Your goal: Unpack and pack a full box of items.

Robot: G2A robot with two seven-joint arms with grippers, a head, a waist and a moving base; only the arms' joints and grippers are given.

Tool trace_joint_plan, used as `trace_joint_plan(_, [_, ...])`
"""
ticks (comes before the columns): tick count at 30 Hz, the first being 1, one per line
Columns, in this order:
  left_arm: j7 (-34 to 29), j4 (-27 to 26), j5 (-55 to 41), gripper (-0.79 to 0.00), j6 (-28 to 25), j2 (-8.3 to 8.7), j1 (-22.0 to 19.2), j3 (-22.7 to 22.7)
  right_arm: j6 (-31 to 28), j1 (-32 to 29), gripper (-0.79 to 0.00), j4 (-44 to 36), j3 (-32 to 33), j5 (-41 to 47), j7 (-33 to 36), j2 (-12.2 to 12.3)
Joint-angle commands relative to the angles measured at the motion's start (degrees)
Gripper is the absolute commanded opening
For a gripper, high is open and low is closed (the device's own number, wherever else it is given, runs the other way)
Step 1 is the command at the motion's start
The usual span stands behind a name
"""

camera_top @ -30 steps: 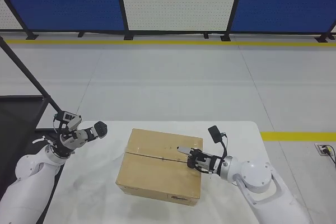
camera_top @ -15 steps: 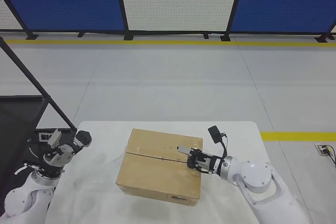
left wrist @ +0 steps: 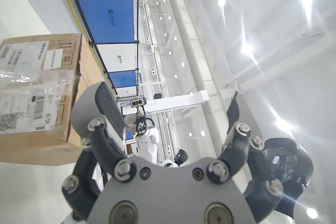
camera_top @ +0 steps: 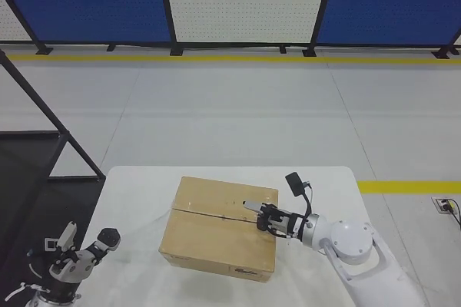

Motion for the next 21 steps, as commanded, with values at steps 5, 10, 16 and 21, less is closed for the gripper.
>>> trace_joint_plan(5, [-0.02,0.03,0.00,0.000,-0.02,0.00,-0.04,0.01,0.00,0.00,0.000,0.00,0.00,0.00,0.00,0.00])
trace_joint_plan(10, [2.47,-0.21,0.69,0.000,1.78,-0.27,1.10,1.09,0.00,0.00,0.000,0.00,0.00,0.00,0.00,0.00])
trace_joint_plan(16, [13.47,-2.62,8.67,0.000,4.43,-1.25,5.90,4.30,0.00,0.00,0.000,0.00,0.00,0.00,0.00,0.00])
trace_joint_plan(21, [22.03,-3.83,15.46,0.000,8.60,-1.88,7.72,6.09,0.00,0.00,0.000,0.00,0.00,0.00,0.00,0.00])
